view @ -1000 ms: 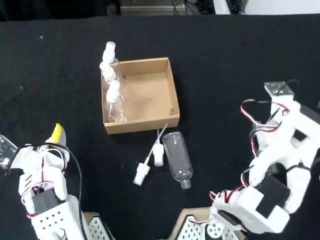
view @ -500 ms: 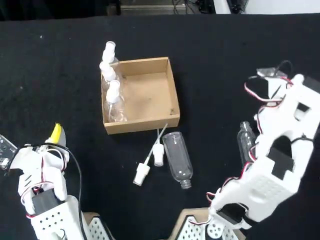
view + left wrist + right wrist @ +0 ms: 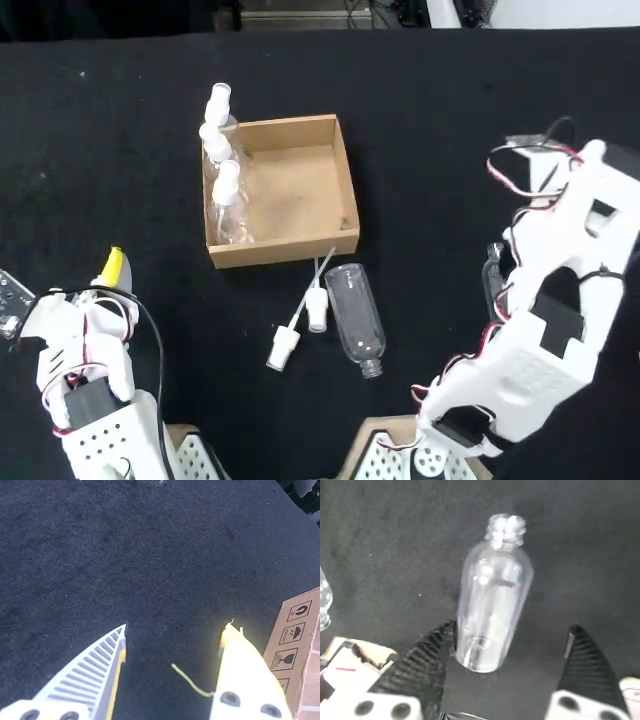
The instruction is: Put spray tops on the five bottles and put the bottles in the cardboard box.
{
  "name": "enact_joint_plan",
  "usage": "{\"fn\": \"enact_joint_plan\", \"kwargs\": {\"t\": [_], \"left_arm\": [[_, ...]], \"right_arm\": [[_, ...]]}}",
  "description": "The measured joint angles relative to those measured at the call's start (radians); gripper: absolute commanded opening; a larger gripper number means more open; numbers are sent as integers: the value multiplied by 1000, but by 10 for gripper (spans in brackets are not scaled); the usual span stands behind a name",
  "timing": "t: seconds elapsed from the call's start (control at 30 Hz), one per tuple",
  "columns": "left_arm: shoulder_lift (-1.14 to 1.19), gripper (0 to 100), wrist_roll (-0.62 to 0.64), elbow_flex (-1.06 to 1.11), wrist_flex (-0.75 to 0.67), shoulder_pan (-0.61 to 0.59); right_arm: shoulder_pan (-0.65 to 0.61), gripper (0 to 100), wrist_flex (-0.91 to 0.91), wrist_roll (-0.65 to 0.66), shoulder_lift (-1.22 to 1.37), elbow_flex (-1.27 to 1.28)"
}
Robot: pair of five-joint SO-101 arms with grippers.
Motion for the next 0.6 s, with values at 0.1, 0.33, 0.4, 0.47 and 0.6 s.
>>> {"fn": "enact_joint_plan", "kwargs": {"t": [0.1, 0.33, 0.4, 0.47, 0.6], "left_arm": [[0, 275, 0, 0, 0, 0], [0, 275, 0, 0, 0, 0], [0, 275, 0, 0, 0, 0], [0, 275, 0, 0, 0, 0], [0, 275, 0, 0, 0, 0]], "right_arm": [[-14, 315, -58, 0, -2, 75], [-66, 315, -216, 0, -164, 345], [-63, 315, -307, 0, -210, 436], [-63, 315, -390, 0, -230, 508], [-64, 314, -509, -23, -232, 559]]}}
